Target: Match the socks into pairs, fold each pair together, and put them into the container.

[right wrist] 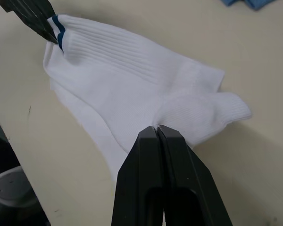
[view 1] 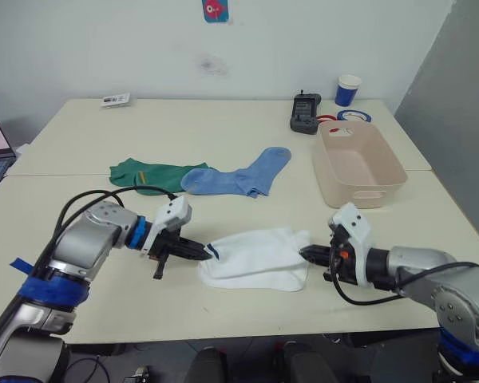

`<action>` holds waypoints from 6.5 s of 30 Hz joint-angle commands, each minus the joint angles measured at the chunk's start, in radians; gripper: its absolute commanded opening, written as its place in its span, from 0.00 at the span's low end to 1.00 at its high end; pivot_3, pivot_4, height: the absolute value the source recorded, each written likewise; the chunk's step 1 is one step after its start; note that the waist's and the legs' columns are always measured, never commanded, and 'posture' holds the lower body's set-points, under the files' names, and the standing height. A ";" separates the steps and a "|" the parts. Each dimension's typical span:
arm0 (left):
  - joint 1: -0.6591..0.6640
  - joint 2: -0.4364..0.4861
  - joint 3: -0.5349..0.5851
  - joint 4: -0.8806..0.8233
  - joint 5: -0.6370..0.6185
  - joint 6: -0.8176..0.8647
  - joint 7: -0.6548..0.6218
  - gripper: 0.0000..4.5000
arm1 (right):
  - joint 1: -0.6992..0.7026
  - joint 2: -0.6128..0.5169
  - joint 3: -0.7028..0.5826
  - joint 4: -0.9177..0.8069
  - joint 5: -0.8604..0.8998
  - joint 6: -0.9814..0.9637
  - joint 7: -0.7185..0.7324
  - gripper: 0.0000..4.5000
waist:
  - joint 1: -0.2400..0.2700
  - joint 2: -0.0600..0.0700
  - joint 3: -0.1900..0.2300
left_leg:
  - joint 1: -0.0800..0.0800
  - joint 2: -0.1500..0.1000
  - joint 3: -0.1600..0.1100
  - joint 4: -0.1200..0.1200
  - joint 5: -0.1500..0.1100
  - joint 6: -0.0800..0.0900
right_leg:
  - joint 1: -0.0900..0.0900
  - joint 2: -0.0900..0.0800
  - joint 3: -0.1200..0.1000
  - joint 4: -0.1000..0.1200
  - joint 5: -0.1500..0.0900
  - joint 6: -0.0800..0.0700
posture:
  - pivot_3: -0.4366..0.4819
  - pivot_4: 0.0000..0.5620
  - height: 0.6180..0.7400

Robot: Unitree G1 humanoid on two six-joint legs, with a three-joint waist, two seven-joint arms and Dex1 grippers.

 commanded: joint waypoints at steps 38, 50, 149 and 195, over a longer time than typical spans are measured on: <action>0.199 -0.110 0.131 -0.182 -0.062 0.089 0.310 0.43 | -0.092 -0.163 0.098 0.517 0.026 -0.356 0.107 0.66 | 0.001 0.000 0.000 | 0.000 0.000 0.000 0.001 0.000 0.000 | 0.000 0.000 0.000 0.000 0.000 0.000 | 0.48 0.27 1.00; 0.193 -0.110 0.146 -0.198 -0.109 0.113 0.313 0.00 | -0.083 -0.170 0.057 0.487 0.095 -0.309 0.121 0.01 | 0.001 0.000 0.000 | 0.000 0.000 0.000 0.001 0.000 0.000 | 0.000 0.000 0.000 0.000 0.000 0.000 | 0.48 0.27 1.00; -0.032 -0.024 0.029 0.066 -0.038 0.156 0.081 0.00 | -0.084 -0.087 -0.091 0.353 0.364 -0.007 -0.048 0.01 | 0.000 0.000 0.000 | 0.000 0.000 -0.001 0.001 0.000 0.000 | 0.001 0.001 0.000 0.000 0.000 0.000 | 0.48 0.27 1.00; -0.013 -0.042 0.023 0.058 0.005 0.145 0.086 0.00 | -0.053 -0.111 0.016 0.436 0.293 -0.161 -0.035 0.01 | 0.000 0.000 0.000 | 0.000 0.000 -0.002 0.001 0.000 0.000 | 0.001 0.001 0.000 0.000 0.000 0.000 | 0.48 0.27 1.00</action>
